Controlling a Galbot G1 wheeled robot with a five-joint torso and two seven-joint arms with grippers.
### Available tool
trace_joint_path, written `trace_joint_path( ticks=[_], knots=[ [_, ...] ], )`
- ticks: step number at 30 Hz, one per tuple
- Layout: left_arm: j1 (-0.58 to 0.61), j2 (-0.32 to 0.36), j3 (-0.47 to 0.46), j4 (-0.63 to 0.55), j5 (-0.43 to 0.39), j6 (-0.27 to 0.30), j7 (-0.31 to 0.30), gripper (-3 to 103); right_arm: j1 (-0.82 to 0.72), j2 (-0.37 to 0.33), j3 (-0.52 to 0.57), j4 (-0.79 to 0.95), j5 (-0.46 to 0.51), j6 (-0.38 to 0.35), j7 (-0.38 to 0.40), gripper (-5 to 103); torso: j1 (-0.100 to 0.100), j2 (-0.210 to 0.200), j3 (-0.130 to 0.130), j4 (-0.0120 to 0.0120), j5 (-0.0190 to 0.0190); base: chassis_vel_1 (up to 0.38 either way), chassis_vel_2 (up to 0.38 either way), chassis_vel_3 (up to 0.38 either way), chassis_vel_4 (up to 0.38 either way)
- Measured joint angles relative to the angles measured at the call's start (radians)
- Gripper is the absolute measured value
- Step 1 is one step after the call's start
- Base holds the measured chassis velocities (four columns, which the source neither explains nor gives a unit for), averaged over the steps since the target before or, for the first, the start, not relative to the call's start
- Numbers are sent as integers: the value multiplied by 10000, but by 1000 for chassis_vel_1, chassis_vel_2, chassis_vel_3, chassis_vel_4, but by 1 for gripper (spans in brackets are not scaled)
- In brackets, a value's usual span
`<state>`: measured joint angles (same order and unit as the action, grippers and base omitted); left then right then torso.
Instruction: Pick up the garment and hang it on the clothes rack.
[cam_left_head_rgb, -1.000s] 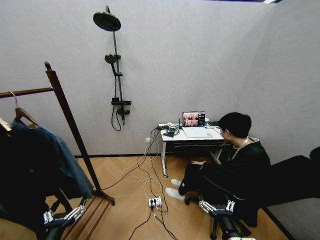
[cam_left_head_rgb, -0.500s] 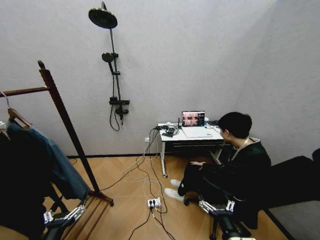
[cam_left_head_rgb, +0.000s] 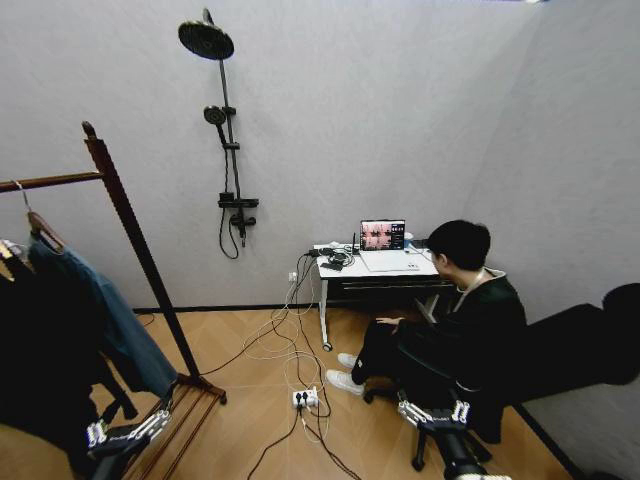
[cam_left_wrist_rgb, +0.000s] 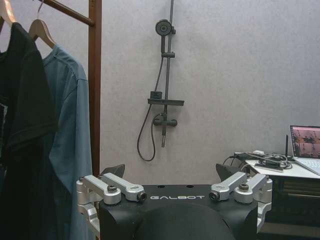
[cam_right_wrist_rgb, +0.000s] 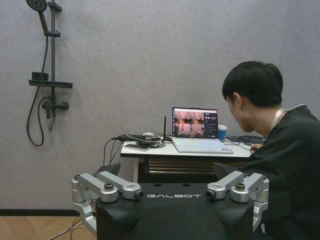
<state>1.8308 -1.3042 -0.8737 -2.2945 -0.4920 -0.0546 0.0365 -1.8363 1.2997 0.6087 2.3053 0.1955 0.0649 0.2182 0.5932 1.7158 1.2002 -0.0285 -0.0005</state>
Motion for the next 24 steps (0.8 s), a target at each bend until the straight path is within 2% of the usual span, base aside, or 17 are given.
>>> trace_joint_path(
  ticks=[15, 22, 24],
  knots=[
    [1, 0, -1, 0, 0, 0, -1, 100, -2, 0, -1, 0, 1, 0, 0, 100, -6, 3, -2, 2, 4, 279, -312, -288, 308],
    [1, 0, -1, 0, 0, 0, -3, 100, -2, 0, -1, 0, 1, 0, 0, 100, -6, 4, -1, 0, 0, 227, -219, -248, 239],
    [1, 0, -1, 0, 0, 0, -2, 100, 1, 0, 0, 0, 0, 1, 0, 100, 1, 1, 0, 2, 11, 152, -171, -157, 163]
  ],
)
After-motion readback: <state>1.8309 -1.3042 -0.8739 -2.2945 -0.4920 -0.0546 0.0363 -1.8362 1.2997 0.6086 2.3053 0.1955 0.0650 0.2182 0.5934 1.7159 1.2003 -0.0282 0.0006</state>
